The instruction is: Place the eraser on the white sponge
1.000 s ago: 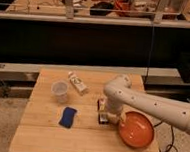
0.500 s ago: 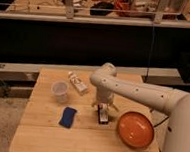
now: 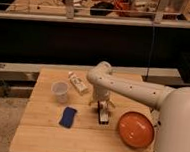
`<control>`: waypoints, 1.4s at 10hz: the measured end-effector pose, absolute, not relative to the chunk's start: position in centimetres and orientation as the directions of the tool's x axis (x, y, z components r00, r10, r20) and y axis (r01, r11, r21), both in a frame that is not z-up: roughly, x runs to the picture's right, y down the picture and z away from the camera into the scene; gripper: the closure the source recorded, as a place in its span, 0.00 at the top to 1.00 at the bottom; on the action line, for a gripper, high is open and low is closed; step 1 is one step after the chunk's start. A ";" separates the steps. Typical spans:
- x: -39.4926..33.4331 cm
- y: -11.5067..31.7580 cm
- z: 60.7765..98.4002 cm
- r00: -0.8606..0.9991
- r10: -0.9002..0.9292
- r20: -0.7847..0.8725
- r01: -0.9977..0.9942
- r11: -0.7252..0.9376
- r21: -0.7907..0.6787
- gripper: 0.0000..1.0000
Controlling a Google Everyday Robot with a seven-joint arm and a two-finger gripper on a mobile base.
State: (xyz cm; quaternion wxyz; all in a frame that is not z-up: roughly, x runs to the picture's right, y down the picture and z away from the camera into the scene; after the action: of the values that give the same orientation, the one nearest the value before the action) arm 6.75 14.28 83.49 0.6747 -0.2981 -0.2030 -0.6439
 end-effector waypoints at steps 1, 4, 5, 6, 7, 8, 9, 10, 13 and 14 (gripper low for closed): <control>7.0 14.5 83.8 0.080 -0.748 0.659 0.992 -0.003 -0.124 0.80; 7.9 16.2 84.7 0.059 -0.746 0.664 0.997 0.011 -0.075 0.80; 7.9 16.6 84.9 0.053 -0.747 0.663 0.998 0.014 -0.063 0.79; 8.1 17.1 85.1 0.047 -0.748 0.662 0.998 0.016 -0.053 0.72; 8.4 17.4 85.3 0.040 -0.751 0.660 0.999 0.012 -0.046 0.62; 8.5 17.7 85.5 0.032 -0.750 0.660 0.999 0.008 -0.040 0.54; 8.1 18.1 85.9 0.015 -0.754 0.657 1.000 -0.003 -0.026 0.42; 7.8 18.4 86.2 -0.002 -0.757 0.654 1.000 -0.017 -0.017 0.32; 7.6 19.4 86.2 -0.027 -0.758 0.651 0.999 -0.035 0.001 0.04; 7.6 19.6 86.1 -0.032 -0.758 0.652 0.999 -0.039 0.003 0.00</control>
State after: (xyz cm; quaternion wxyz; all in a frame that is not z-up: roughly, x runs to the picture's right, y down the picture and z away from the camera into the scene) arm 7.62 19.58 86.10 0.6495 -0.2496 -0.2419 -0.6762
